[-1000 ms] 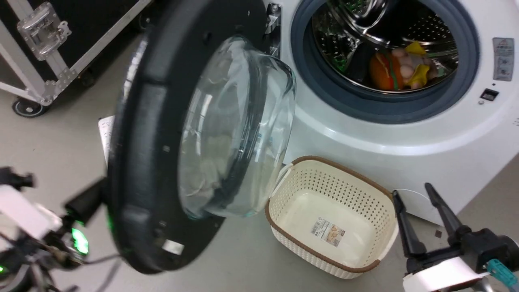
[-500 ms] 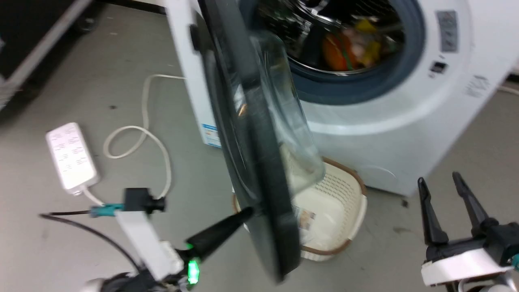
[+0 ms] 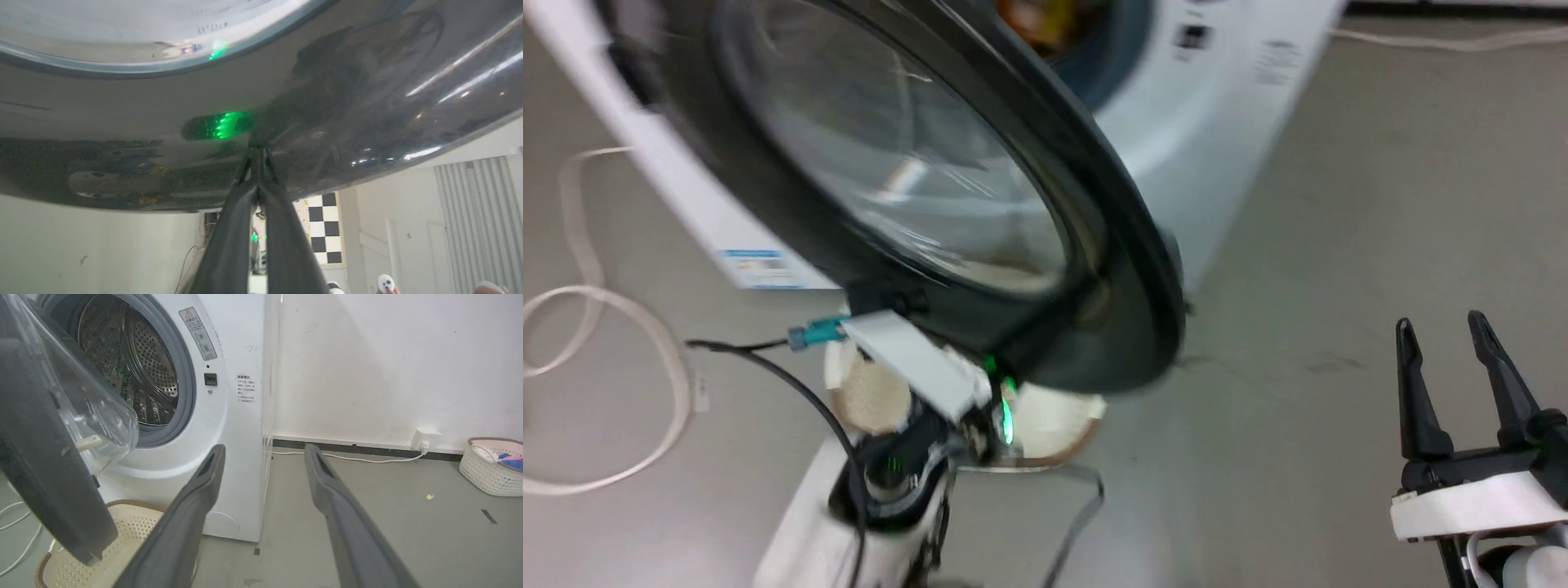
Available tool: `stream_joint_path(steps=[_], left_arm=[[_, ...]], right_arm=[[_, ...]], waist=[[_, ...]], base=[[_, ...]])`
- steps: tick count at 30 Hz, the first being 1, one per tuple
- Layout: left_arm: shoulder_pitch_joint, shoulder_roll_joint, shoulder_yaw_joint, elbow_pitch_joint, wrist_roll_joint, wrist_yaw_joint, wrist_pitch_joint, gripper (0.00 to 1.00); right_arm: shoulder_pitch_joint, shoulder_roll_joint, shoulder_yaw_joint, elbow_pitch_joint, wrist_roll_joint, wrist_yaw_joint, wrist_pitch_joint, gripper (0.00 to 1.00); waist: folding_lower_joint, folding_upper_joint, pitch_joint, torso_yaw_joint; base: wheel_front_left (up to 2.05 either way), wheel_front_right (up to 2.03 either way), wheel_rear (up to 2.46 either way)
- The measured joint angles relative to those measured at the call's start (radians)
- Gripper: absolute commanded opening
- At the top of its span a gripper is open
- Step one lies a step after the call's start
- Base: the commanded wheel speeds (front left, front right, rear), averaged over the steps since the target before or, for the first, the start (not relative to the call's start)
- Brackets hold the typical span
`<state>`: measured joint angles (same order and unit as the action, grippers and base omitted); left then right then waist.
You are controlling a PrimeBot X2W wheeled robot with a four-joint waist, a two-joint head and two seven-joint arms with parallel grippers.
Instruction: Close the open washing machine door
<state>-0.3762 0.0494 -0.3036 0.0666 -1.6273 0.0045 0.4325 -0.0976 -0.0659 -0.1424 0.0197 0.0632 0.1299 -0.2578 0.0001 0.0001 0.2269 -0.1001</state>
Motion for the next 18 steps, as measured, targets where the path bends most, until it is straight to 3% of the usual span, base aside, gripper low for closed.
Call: stream_joint_path(steps=[10, 18], left_arm=[[-0.288, 0.0, -0.018, 0.321, -0.161, -0.071, -0.363, 0.0], [-0.385, -0.001, -0.1, 0.468, -0.23, -0.122, -0.431, 0.0]], right_arm=[[-0.005, 0.006, 0.027, 0.002, 0.009, 0.0, 0.0, 1.0], [-0.004, 0.01, 0.045, 0.002, 0.015, 0.0, 0.0, 1.0]], waist=[[0.0, 0.0, 0.06, -0.18], [-0.0001, 0.0, 0.05, -0.175]], base=[[0.0, 0.0, 0.0], [0.0, 0.0, 0.0]])
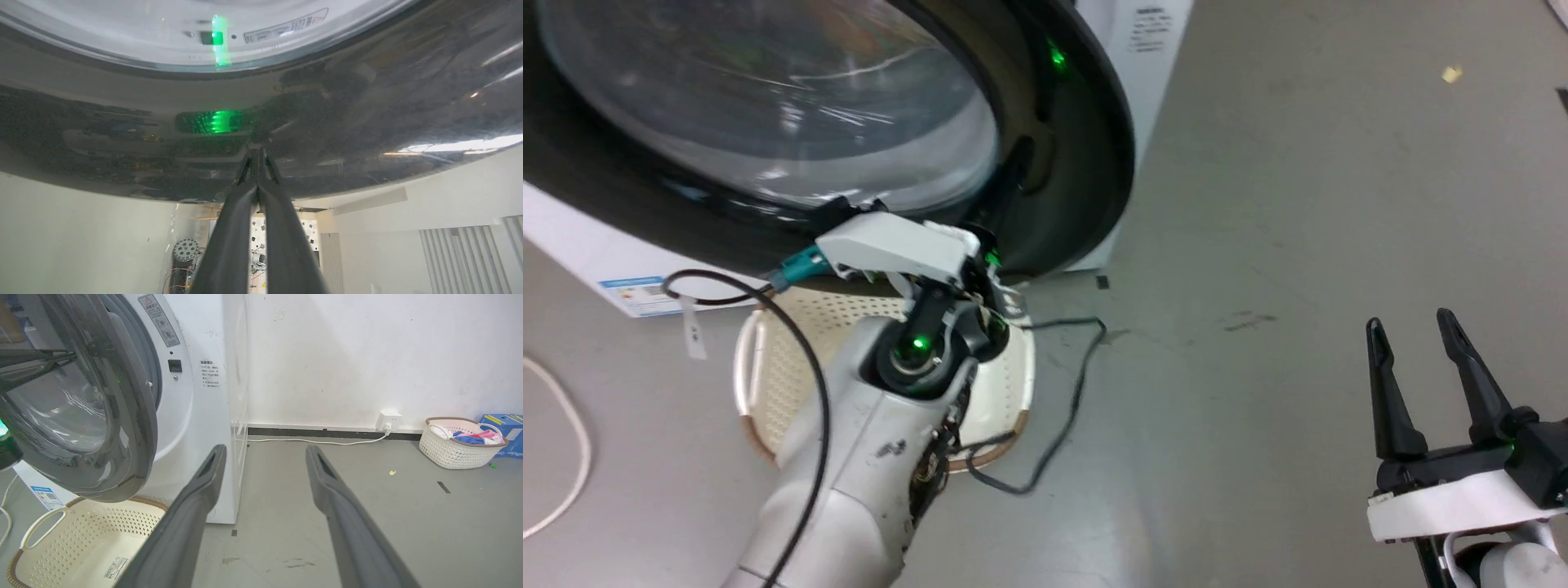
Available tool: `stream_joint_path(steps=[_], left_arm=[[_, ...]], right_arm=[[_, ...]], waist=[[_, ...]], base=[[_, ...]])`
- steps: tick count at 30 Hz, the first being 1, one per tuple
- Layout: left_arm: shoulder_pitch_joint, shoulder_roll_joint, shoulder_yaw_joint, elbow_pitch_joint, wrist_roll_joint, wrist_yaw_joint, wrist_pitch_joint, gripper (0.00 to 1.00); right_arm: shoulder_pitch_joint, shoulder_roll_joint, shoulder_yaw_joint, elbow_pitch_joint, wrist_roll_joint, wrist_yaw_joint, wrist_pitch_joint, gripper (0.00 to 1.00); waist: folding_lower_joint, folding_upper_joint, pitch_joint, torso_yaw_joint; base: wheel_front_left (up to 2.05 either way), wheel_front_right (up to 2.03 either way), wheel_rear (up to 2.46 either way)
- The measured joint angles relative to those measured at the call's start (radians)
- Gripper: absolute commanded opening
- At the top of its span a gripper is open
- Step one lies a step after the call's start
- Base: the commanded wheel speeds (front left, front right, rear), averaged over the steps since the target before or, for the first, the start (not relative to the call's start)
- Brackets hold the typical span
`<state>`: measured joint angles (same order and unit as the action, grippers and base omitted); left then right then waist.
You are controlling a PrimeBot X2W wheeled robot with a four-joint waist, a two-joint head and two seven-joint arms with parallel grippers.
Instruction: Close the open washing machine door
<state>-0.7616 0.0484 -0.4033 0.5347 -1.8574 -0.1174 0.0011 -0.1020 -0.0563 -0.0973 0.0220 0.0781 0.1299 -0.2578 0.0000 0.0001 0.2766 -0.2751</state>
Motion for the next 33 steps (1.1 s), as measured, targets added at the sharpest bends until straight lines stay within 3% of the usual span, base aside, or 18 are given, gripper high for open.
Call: stream_joint_path(steps=[3, 6, 7, 8, 9, 13, 15, 17, 21, 27, 33], left_arm=[[0.01, 0.0, -0.031, 0.004, 0.042, -0.003, -0.013, 0.0], [0.077, 0.012, -0.06, -0.085, 0.122, -0.009, -0.042, 0.0], [0.11, 0.023, -0.071, -0.121, 0.153, -0.009, -0.055, 0.42], [0.148, 0.039, -0.084, -0.157, 0.19, -0.009, -0.072, 0.42], [0.189, 0.061, -0.1, -0.187, 0.237, -0.009, -0.103, 1.0], [0.333, 0.186, -0.119, -0.256, 0.45, -0.009, -0.235, 1.0], [0.378, 0.255, -0.12, -0.258, 0.629, -0.008, -0.254, 1.0], [0.42, 0.285, -0.059, -0.279, 0.814, 0.01, -0.257, 1.0], [0.516, 0.273, 0.077, -0.386, 1.171, 0.074, -0.258, 1.0], [0.675, 0.207, 0.181, -0.519, 1.534, 0.155, -0.257, 1.0], [0.742, 0.189, 0.198, -0.558, 1.675, 0.187, -0.257, 1.0]], right_arm=[[0.001, 0.002, 0.004, -0.015, 0.001, 0.0, 0.0, 1.0], [0.011, 0.002, 0.003, -0.035, 0.002, 0.0, 0.0, 1.0], [0.018, 0.002, 0.002, -0.038, 0.003, 0.0, 0.0, 1.0], [0.026, 0.002, 0.002, -0.039, 0.002, 0.0, 0.0, 1.0], [0.033, 0.002, 0.003, -0.039, 0.003, 0.0, 0.0, 1.0], [0.063, 0.001, 0.02, -0.037, 0.002, 0.0, 0.0, 1.0], [0.076, 0.0, 0.02, -0.036, 0.002, 0.0, 0.0, 1.0], [0.088, -0.002, 0.02, -0.036, 0.002, 0.0, 0.0, 1.0], [0.112, -0.01, 0.031, -0.036, 0.002, 0.0, 0.0, 1.0], [0.132, -0.016, 0.038, -0.03, -0.001, 0.0, 0.0, 1.0], [0.15, -0.011, 0.038, -0.002, -0.017, 0.0, -0.001, 1.0]], waist=[[0.0, 0.0, -0.017, 0.027], [-0.0001, 0.0, -0.04, 0.061], [-0.0001, 0.0, -0.048, 0.074], [-0.0001, 0.0, -0.056, 0.088], [-0.0001, 0.0, -0.065, 0.102], [-0.0001, 0.0, -0.104, 0.157], [-0.0002, 0.0, -0.122, 0.187], [-0.0002, 0.0, -0.139, 0.218], [-0.0002, 0.0, -0.172, 0.275], [-0.0002, 0.0, -0.213, 0.336], [-0.0001, 0.0, -0.225, 0.337]], base=[[0.0, 0.0, 0.0], [0.0, 0.0, 0.0], [0.0, 0.0, 0.0], [0.0, 0.0, 0.0], [0.0, 0.0, 0.0], [0.0, 0.0, 0.0], [0.0, 0.0, 0.0], [0.0, 0.0, 0.0], [0.0, 0.0, 0.0], [0.0, 0.0, 0.0], [0.0, 0.0, 0.0]])
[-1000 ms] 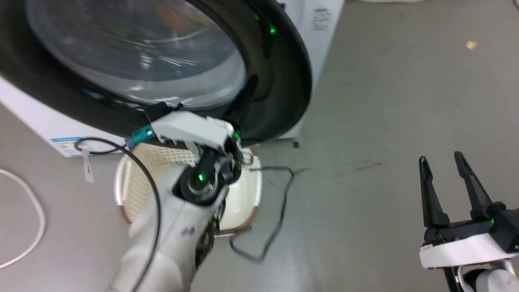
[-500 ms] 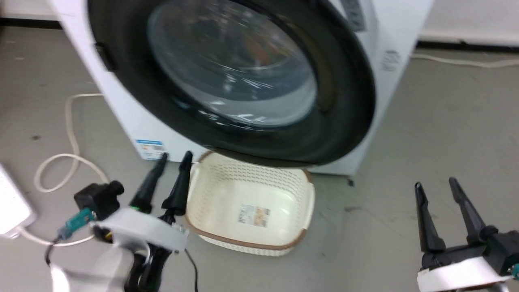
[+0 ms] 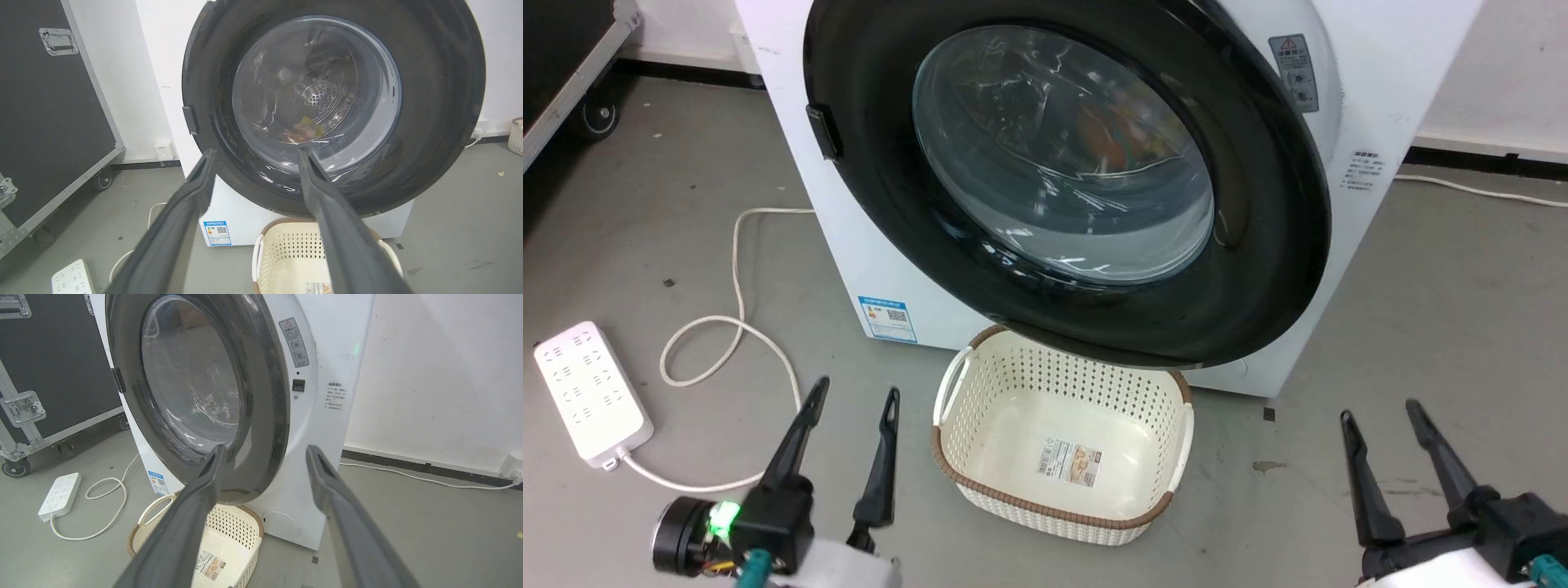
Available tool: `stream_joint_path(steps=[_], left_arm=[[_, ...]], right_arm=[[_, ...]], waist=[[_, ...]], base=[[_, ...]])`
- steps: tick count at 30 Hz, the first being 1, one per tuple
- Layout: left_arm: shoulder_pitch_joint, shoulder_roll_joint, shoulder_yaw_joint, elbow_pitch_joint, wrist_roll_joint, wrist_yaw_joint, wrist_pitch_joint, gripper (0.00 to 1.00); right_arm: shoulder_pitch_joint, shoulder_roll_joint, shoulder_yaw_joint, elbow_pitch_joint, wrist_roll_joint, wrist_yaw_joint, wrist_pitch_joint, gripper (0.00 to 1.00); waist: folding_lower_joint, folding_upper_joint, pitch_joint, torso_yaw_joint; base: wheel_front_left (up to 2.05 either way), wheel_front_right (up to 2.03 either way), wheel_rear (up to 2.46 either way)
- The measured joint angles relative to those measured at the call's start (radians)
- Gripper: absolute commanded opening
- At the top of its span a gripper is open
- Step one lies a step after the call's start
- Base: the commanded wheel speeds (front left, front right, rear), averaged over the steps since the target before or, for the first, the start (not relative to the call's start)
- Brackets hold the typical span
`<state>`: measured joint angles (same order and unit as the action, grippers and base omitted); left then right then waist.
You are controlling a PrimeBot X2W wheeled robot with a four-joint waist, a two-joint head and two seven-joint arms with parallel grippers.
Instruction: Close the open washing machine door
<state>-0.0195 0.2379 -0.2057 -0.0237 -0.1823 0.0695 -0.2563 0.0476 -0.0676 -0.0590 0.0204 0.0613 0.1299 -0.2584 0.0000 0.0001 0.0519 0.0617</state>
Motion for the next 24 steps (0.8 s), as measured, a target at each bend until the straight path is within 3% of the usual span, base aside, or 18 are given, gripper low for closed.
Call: stream_joint_path(steps=[5, 6, 7, 8, 12, 18, 19, 20, 21, 22, 23, 24], left_arm=[[0.035, 0.0, -0.008, 0.004, 0.084, 0.009, 0.0, 1.0], [0.046, -0.008, -0.008, 0.005, 0.094, 0.017, 0.0, 1.0], [0.046, -0.008, -0.008, 0.005, 0.094, 0.017, 0.0, 1.0], [0.052, -0.011, -0.007, 0.008, 0.105, 0.027, 0.0, 1.0], [0.057, -0.019, -0.005, 0.015, 0.11, 0.033, 0.0, 1.0], [0.025, -0.049, -0.001, 0.018, 0.099, 0.015, 0.0, 1.0], [0.025, -0.049, -0.001, 0.018, 0.099, 0.015, 0.0, 1.0], [0.009, -0.057, 0.001, 0.018, 0.101, 0.011, 0.0, 1.0], [0.009, -0.057, 0.001, 0.018, 0.101, 0.011, 0.0, 1.0], [-0.005, -0.064, 0.0, 0.016, 0.105, 0.007, 0.0, 1.0], [-0.005, -0.064, 0.0, 0.016, 0.105, 0.007, 0.0, 1.0], [-0.019, -0.069, -0.002, 0.014, 0.112, 0.007, 0.0, 1.0]], right_arm=[[0.012, 0.005, 0.006, 0.016, 0.0, 0.0, 0.0, 1.0], [0.012, 0.006, 0.023, 0.019, 0.001, 0.0, 0.0, 0.84], [0.012, 0.006, 0.023, 0.019, 0.001, 0.0, 0.0, 0.18], [0.011, 0.006, 0.044, 0.013, 0.007, 0.0, 0.0, 0.0], [-0.004, -0.023, 0.113, 0.002, 0.034, 0.0, 0.0, 0.0], [-0.194, -0.23, 0.296, 0.008, 0.125, 0.0, 0.044, 0.0], [-0.194, -0.23, 0.296, 0.008, 0.125, 0.0, 0.044, 0.0], [-0.273, -0.287, 0.341, 0.021, 0.162, 0.0, 0.062, 0.0], [-0.273, -0.287, 0.341, 0.021, 0.162, 0.0, 0.062, 0.0], [-0.357, -0.344, 0.382, 0.041, 0.198, 0.0, 0.078, 0.0], [-0.357, -0.344, 0.382, 0.041, 0.198, 0.0, 0.078, 0.0], [-0.437, -0.386, 0.405, 0.072, 0.243, 0.0, 0.091, 0.0]], waist=[[-0.0001, 0.0, -0.005, -0.005], [-0.0001, 0.0, -0.002, -0.005], [-0.0001, 0.0, -0.002, -0.005], [0.0, 0.0, 0.005, -0.004], [0.0, 0.0, 0.024, 0.002], [0.0001, 0.0, 0.107, 0.033], [0.0001, 0.0, 0.107, 0.033], [0.0002, 0.0, 0.137, 0.044], [0.0002, 0.0, 0.137, 0.044], [0.0002, 0.0, 0.167, 0.056], [0.0002, 0.0, 0.167, 0.056], [0.0002, 0.0, 0.197, 0.066]], base=[[0.0, 0.0, 0.0], [0.0, 0.0, 0.0], [0.0, 0.0, 0.0], [0.0, 0.0, 0.0], [0.0, 0.0, 0.0], [0.0, 0.0, 0.0], [0.0, 0.0, 0.0], [0.0, 0.0, 0.0], [0.0, 0.0, 0.0], [0.0, 0.0, 0.0], [0.0, 0.0, 0.0], [0.0, 0.0, 0.0]])
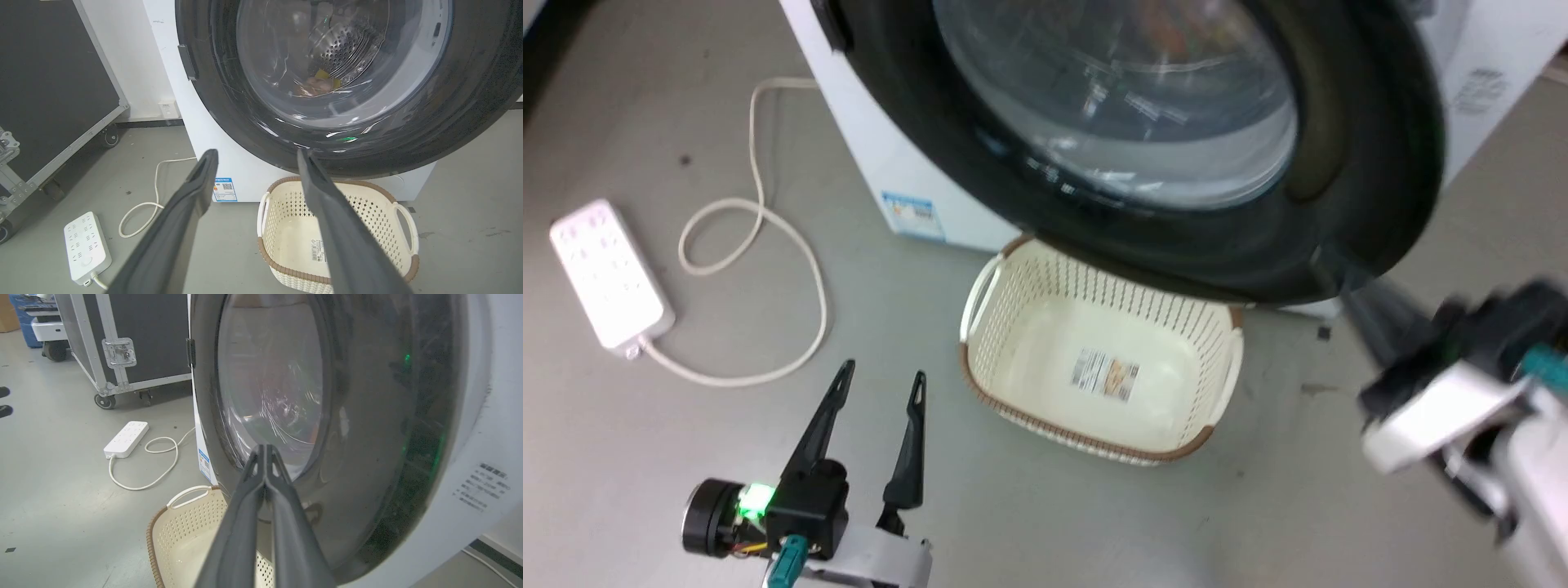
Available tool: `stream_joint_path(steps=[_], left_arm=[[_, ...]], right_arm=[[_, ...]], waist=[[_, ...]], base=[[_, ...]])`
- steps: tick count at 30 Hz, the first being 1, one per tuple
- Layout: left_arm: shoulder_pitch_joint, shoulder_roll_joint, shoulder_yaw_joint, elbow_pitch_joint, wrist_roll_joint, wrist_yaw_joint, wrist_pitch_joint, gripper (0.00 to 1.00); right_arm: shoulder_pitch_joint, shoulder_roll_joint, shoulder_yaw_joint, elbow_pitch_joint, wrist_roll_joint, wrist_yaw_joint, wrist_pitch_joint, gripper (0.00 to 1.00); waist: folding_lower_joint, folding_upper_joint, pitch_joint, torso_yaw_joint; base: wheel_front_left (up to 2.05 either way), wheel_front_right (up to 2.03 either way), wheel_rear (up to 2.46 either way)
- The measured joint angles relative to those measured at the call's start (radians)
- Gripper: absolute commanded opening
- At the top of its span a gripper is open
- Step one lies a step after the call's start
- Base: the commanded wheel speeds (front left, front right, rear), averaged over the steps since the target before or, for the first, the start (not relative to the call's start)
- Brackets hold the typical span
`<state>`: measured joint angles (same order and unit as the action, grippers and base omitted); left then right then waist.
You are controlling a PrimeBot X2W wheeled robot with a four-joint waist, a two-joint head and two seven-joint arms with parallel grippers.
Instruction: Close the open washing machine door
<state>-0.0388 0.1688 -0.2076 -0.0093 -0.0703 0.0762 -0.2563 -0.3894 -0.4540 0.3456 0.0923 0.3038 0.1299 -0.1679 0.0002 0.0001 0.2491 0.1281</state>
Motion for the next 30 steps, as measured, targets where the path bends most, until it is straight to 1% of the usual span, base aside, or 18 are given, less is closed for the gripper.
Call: stream_joint_path(steps=[3, 4, 5, 6, 7, 9, 10, 12, 13, 14, 15, 17, 18, 19, 22, 23, 26, 30], left_arm=[[-0.023, -0.012, -0.003, -0.005, 0.008, -0.001, 0.0, 1.0], [-0.023, -0.012, -0.003, -0.005, 0.008, -0.001, 0.0, 1.0], [-0.039, -0.026, -0.003, -0.009, 0.01, -0.001, 0.0, 1.0], [-0.039, -0.026, -0.003, -0.009, 0.01, -0.001, 0.0, 1.0], [-0.05, -0.035, -0.006, -0.018, 0.015, -0.001, 0.0, 1.0], [-0.053, -0.038, -0.007, -0.022, 0.016, -0.001, 0.0, 1.0], [-0.059, -0.044, -0.008, -0.026, 0.016, -0.001, 0.0, 1.0], [-0.066, -0.05, -0.009, -0.031, 0.018, -0.001, 0.0, 1.0], [-0.066, -0.05, -0.009, -0.031, 0.018, -0.001, 0.0, 1.0], [-0.07, -0.055, -0.01, -0.033, 0.023, -0.001, 0.0, 1.0], [-0.07, -0.055, -0.01, -0.033, 0.023, -0.001, 0.0, 1.0], [-0.079, -0.058, -0.01, -0.034, 0.026, -0.001, 0.0, 1.0], [-0.079, -0.058, -0.01, -0.034, 0.026, -0.001, 0.0, 1.0], [-0.085, -0.059, -0.009, -0.036, 0.026, -0.001, 0.0, 1.0], [-0.086, -0.061, -0.009, -0.036, 0.026, -0.001, 0.0, 1.0], [-0.086, -0.062, -0.008, -0.036, 0.027, -0.001, 0.0, 1.0], [-0.087, -0.063, -0.007, -0.036, 0.032, 0.0, 0.0, 1.0], [-0.087, -0.065, -0.001, -0.033, 0.032, 0.0, 0.0, 1.0]], right_arm=[[-0.111, -0.053, 0.029, 0.059, 0.067, 0.0, 0.019, 0.0], [-0.111, -0.053, 0.029, 0.059, 0.067, 0.0, 0.019, 0.0], [-0.177, -0.079, 0.03, 0.104, 0.105, 0.0, 0.027, 0.0], [-0.177, -0.079, 0.03, 0.104, 0.105, 0.0, 0.027, 0.0], [-0.233, -0.096, 0.035, 0.144, 0.14, 0.004, 0.035, 0.0], [-0.256, -0.099, 0.036, 0.164, 0.151, 0.004, 0.036, 0.0], [-0.303, -0.112, 0.033, 0.205, 0.174, 0.004, 0.044, 0.0], [-0.347, -0.127, 0.028, 0.246, 0.189, 0.003, 0.049, 0.0], [-0.347, -0.127, 0.028, 0.246, 0.189, 0.003, 0.049, 0.0], [-0.389, -0.136, 0.016, 0.289, 0.202, 0.003, 0.052, 0.0], [-0.389, -0.136, 0.016, 0.289, 0.202, 0.003, 0.052, 0.0], [-0.442, -0.14, -0.012, 0.354, 0.203, 0.003, 0.052, 0.0], [-0.442, -0.14, -0.012, 0.354, 0.203, 0.003, 0.052, 0.0], [-0.468, -0.129, -0.035, 0.392, 0.207, 0.009, 0.048, 0.0], [-0.482, -0.109, -0.05, 0.421, 0.206, 0.015, 0.042, 0.0], [-0.494, -0.089, -0.058, 0.447, 0.205, 0.021, 0.037, 0.0], [-0.503, -0.073, -0.059, 0.472, 0.197, 0.022, 0.032, 0.0], [-0.5, -0.061, -0.061, 0.499, 0.197, 0.022, -0.007, 0.0]], waist=[[0.0, 0.0, 0.044, 0.016], [0.0, 0.0, 0.044, 0.016], [0.0001, 0.0, 0.071, 0.028], [0.0001, 0.0, 0.071, 0.028], [0.0, 0.0, 0.095, 0.039], [0.0001, 0.0, 0.106, 0.044], [0.0, 0.0, 0.127, 0.053], [0.0, 0.0, 0.145, 0.061], [0.0, 0.0, 0.145, 0.061], [0.0, 0.0, 0.161, 0.068], [0.0, 0.0, 0.161, 0.068], [0.0, -0.0001, 0.179, 0.075], [0.0, -0.0001, 0.179, 0.075], [0.0, -0.0001, 0.186, 0.078], [-0.0002, 0.0, 0.19, 0.078], [-0.0002, 0.0, 0.192, 0.077], [-0.0002, -0.0001, 0.189, 0.074], [-0.0002, -0.0001, 0.163, 0.067]], base=[[0.0, 0.0, 0.0], [0.0, 0.0, 0.0], [0.0, 0.0, 0.0], [0.0, 0.0, 0.0], [0.0, 0.0, 0.0], [0.0, 0.0, 0.0], [0.0, 0.0, 0.0], [0.0, 0.0, 0.0], [0.0, 0.0, 0.0], [0.0, 0.0, 0.0], [0.0, 0.0, 0.0], [0.0, 0.0, 0.0], [0.0, 0.0, 0.0], [0.0, 0.0, 0.0], [0.0, 0.0, 0.0], [0.0, 0.0, 0.0], [0.0, 0.0, 0.0], [0.0, 0.0, 0.0]])
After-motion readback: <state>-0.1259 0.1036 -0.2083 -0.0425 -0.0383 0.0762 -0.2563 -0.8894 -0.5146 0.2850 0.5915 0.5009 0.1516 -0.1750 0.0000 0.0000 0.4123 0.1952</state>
